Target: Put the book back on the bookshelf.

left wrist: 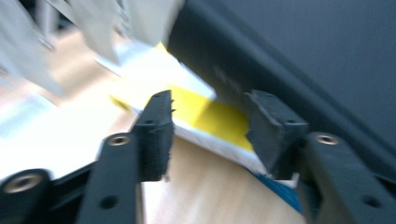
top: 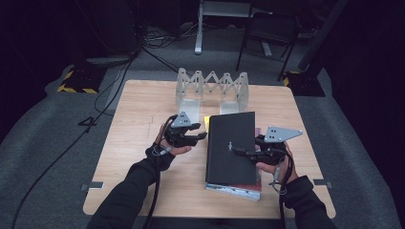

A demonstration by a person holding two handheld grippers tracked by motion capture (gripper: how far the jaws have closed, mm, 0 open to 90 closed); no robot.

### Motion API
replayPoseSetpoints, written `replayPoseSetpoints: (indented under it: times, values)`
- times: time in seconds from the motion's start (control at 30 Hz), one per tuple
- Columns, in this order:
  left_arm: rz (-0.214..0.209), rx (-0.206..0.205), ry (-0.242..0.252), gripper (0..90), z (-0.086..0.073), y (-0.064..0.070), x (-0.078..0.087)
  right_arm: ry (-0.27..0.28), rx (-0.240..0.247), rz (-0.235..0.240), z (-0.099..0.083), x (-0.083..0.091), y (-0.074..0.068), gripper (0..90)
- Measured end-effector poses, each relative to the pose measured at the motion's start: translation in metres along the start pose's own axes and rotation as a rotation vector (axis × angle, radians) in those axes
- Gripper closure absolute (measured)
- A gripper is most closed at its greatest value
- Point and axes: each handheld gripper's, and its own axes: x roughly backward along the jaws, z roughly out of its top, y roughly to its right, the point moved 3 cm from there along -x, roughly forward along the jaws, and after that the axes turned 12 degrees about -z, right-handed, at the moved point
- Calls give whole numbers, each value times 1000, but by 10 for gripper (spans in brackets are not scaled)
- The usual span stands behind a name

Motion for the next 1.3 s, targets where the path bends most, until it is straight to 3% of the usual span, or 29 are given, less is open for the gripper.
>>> replayPoseSetpoints:
  times: [0.03, 0.13, 0.3, 0.37, 0.43, 0.5, 0.57, 0.7, 0.93, 1.03, 1.17, 1.3]
  values:
    - [23, -6, -28, 495, -3, 1, -4, 14, 7, -5, -1, 1, -1, 549]
    - [4, -3, -55, 489, -7, 1, -11, 33, 18, -15, -2, 4, -5, 553]
    - [-2, -3, -47, 484, -10, -1, -17, 48, 39, -4, -1, 7, -11, 570]
    - [-22, 3, -26, 487, -9, -1, -18, 52, 44, -5, 0, 8, -12, 570]
    - [-28, -33, 2, 500, -6, 1, -14, 58, 66, -12, 4, 11, -16, 572]
    - [-61, -33, 59, 552, 1, 5, -10, 81, 81, -18, 9, 17, -18, 585]
    - [-76, -22, 77, 626, 4, 6, -9, 103, 85, -17, 14, 22, -18, 597]
    - [-95, -45, 119, 680, 25, 7, -3, 127, 120, -45, 30, 33, -19, 606]
    - [-48, -71, 127, 689, 51, -2, 3, 171, 148, -111, 44, 41, -12, 632]
    - [-19, -71, 86, 670, 43, -4, -1, 178, 163, -141, 37, 38, -15, 671]
    - [-13, -55, 96, 614, 34, -4, 1, 193, 159, -141, 26, 34, -17, 698]
    - [46, -68, 68, 528, 32, 1, 7, 205, 154, -153, 22, 34, -18, 707]
